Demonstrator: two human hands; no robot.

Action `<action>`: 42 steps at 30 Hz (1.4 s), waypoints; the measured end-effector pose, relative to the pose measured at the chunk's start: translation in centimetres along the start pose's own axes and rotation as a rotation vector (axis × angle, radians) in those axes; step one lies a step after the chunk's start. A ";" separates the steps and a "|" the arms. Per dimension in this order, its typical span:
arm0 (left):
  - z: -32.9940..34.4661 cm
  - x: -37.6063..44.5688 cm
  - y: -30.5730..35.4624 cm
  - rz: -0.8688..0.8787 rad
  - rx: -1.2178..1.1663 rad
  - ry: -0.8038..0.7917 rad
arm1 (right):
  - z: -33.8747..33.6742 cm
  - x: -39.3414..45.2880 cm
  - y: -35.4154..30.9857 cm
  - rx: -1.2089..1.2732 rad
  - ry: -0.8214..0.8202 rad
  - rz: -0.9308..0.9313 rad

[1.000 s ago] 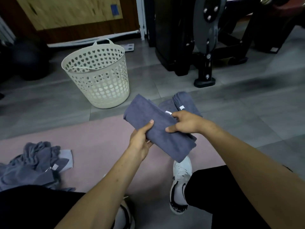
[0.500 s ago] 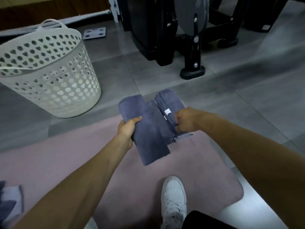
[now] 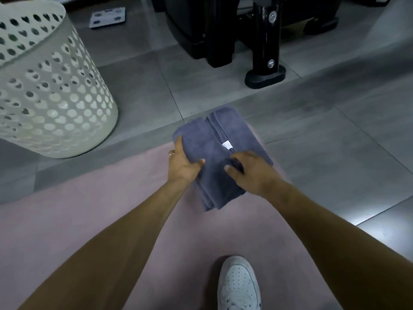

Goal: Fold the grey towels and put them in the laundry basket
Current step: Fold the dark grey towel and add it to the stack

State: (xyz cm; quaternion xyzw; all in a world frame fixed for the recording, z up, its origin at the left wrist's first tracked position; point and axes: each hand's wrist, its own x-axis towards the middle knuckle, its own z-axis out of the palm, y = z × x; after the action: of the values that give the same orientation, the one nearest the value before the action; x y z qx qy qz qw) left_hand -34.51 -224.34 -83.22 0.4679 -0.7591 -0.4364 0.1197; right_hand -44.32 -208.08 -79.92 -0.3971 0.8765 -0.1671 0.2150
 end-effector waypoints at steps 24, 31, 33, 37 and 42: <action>-0.2 1.7 -1.2 -0.042 -0.152 -0.154 | 2.9 -1.8 -1.3 -0.224 -0.095 -0.126; -0.8 2.2 -0.1 0.532 0.908 -0.297 | 4.6 -2.3 0.5 -0.432 -0.074 -0.372; -0.3 2.9 0.0 0.530 1.032 -0.393 | 5.8 -2.9 1.8 -0.458 -0.102 -0.363; 1.6 3.7 0.0 0.463 1.071 -0.394 | 6.5 -3.9 2.9 -0.482 -0.169 -0.344; 1.4 3.1 0.8 0.433 1.078 -0.430 | 4.9 -3.1 1.6 -0.333 -0.232 -0.284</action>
State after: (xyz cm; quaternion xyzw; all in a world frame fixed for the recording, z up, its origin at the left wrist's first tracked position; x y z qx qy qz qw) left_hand -37.50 -225.99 -84.11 0.1994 -0.9576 -0.0420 -0.2034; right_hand -41.00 -205.29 -84.10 -0.5628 0.7967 -0.0021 0.2203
